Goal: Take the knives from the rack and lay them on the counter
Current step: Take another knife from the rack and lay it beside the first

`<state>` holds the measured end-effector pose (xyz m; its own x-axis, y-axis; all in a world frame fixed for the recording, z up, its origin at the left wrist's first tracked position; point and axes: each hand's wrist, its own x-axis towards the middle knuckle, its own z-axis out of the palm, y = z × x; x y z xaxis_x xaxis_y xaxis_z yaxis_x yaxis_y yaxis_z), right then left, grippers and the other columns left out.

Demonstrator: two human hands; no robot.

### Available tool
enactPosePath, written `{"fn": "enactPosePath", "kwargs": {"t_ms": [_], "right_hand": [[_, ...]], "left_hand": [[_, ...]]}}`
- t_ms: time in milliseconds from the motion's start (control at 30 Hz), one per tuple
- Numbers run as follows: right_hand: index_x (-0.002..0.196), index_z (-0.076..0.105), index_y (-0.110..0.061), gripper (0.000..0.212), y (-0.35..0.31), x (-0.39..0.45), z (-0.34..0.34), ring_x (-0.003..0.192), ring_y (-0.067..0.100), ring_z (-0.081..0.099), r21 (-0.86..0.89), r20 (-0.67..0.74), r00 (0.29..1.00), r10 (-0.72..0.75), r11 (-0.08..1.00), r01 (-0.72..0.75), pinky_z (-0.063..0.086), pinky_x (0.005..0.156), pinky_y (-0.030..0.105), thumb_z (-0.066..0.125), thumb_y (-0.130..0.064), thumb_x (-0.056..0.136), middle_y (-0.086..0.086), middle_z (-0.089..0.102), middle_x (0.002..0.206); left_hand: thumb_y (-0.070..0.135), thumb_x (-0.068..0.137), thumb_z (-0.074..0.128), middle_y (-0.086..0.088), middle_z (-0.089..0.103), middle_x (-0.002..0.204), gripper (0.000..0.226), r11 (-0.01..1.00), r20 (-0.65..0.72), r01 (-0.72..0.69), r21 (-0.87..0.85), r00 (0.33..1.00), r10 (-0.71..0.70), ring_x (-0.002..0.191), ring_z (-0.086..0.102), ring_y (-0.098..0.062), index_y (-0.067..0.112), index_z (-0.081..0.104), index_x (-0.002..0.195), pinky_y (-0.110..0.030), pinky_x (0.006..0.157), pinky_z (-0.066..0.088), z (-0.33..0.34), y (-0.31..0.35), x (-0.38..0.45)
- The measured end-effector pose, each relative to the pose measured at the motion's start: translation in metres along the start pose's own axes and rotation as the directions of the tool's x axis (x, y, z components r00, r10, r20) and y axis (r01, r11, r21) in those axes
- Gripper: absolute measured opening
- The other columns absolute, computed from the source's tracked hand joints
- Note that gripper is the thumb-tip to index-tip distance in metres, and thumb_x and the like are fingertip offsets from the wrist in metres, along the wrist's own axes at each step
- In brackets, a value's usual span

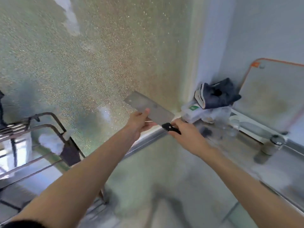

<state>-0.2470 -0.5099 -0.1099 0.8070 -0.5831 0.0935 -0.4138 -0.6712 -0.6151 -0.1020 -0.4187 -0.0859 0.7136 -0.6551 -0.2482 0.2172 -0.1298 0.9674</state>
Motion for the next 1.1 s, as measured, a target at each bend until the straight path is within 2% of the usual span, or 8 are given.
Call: {"fn": "enactPosePath", "kwargs": {"t_ms": [167,300,367,433,533,700,833,1100], "right_hand": [[0.11,0.051,-0.003,0.021,0.065,-0.005,0.031,0.104,0.032,0.055,0.179,-0.055,0.979,0.195,0.967,-0.182,0.041,0.087,0.038,0.051,-0.009,0.089,0.016,0.061,0.111],[0.107,0.051,-0.004,0.018,0.13,-0.008,0.062,0.101,0.033,0.055,0.203,-0.015,0.935,0.355,0.917,-0.344,0.045,0.088,0.044,0.05,-0.009,0.09,0.017,0.06,0.109],[0.107,0.05,-0.005,0.017,0.16,-0.008,0.075,0.099,0.033,0.055,0.18,0.007,0.907,0.421,0.892,-0.416,0.047,0.085,0.046,0.047,-0.011,0.091,0.017,0.059,0.108],[0.107,0.049,-0.004,0.018,0.184,-0.007,0.085,0.097,0.032,0.054,0.133,0.032,0.874,0.485,0.865,-0.484,0.046,0.084,0.043,0.046,-0.012,0.092,0.017,0.058,0.108],[0.108,0.048,-0.001,0.02,0.209,0.001,0.099,0.1,0.032,0.052,0.063,0.087,0.843,0.53,0.842,-0.536,0.042,0.084,0.04,0.046,-0.013,0.092,0.016,0.055,0.11],[0.113,0.048,-0.006,0.022,0.228,0.025,0.127,0.104,0.028,0.051,0.056,0.126,0.843,0.522,0.845,-0.532,0.044,0.091,0.039,0.045,-0.013,0.093,0.014,0.055,0.114],[0.115,0.047,-0.006,0.023,0.233,0.05,0.147,0.104,0.029,0.051,0.045,0.108,0.849,0.518,0.85,-0.525,0.043,0.09,0.04,0.045,-0.012,0.093,0.014,0.056,0.112],[0.117,0.048,-0.001,0.027,0.235,0.085,0.168,0.107,0.031,0.05,-0.008,0.072,0.829,0.554,0.832,-0.555,0.043,0.088,0.041,0.043,-0.014,0.094,0.016,0.055,0.114]], "left_hand": [[0.026,0.094,0.046,-0.004,0.064,0.075,0.016,0.993,0.019,0.107,0.047,0.994,-0.108,0.042,0.065,-0.002,0.012,0.053,0.09,-0.014,0.04,0.05,0.051,-0.059,0.042],[0.026,0.089,0.056,-0.007,0.062,0.097,0.021,0.935,0.037,0.026,0.354,0.998,-0.042,0.067,0.065,-0.009,0.011,0.056,0.103,-0.019,0.061,0.05,0.077,-0.123,0.066],[0.032,0.084,0.061,-0.004,0.054,0.122,0.044,0.695,0.05,-0.035,0.718,0.999,-0.001,0.096,0.061,-0.021,0.016,0.048,0.123,-0.031,0.084,0.048,0.075,-0.163,0.075],[0.036,0.085,0.059,-0.001,0.04,0.142,0.057,0.407,0.114,-0.095,0.908,0.993,-0.022,0.122,0.049,-0.025,0.022,0.036,0.135,-0.04,0.1,0.04,0.069,-0.199,0.082],[0.044,0.082,0.058,-0.001,0.01,0.159,0.077,0.259,0.173,-0.137,0.956,0.977,-0.123,0.145,0.013,-0.025,0.026,0.017,0.145,-0.044,0.117,0.018,0.066,-0.235,0.096],[0.053,0.079,0.058,0.003,-0.005,0.159,0.088,0.187,0.171,-0.127,0.974,0.954,-0.246,0.147,-0.005,-0.023,0.03,0.005,0.146,-0.047,0.119,0.007,0.069,-0.266,0.123],[0.054,0.082,0.052,0.005,-0.011,0.159,0.086,0.153,0.159,-0.111,0.982,0.923,-0.35,0.147,-0.006,-0.023,0.031,-0.001,0.146,-0.049,0.117,0.013,0.066,-0.28,0.129],[0.056,0.081,0.052,0.005,-0.009,0.159,0.086,0.124,0.175,-0.14,0.982,0.921,-0.347,0.147,-0.003,-0.022,0.032,0.001,0.146,-0.046,0.117,0.022,0.064,-0.282,0.134]]}}
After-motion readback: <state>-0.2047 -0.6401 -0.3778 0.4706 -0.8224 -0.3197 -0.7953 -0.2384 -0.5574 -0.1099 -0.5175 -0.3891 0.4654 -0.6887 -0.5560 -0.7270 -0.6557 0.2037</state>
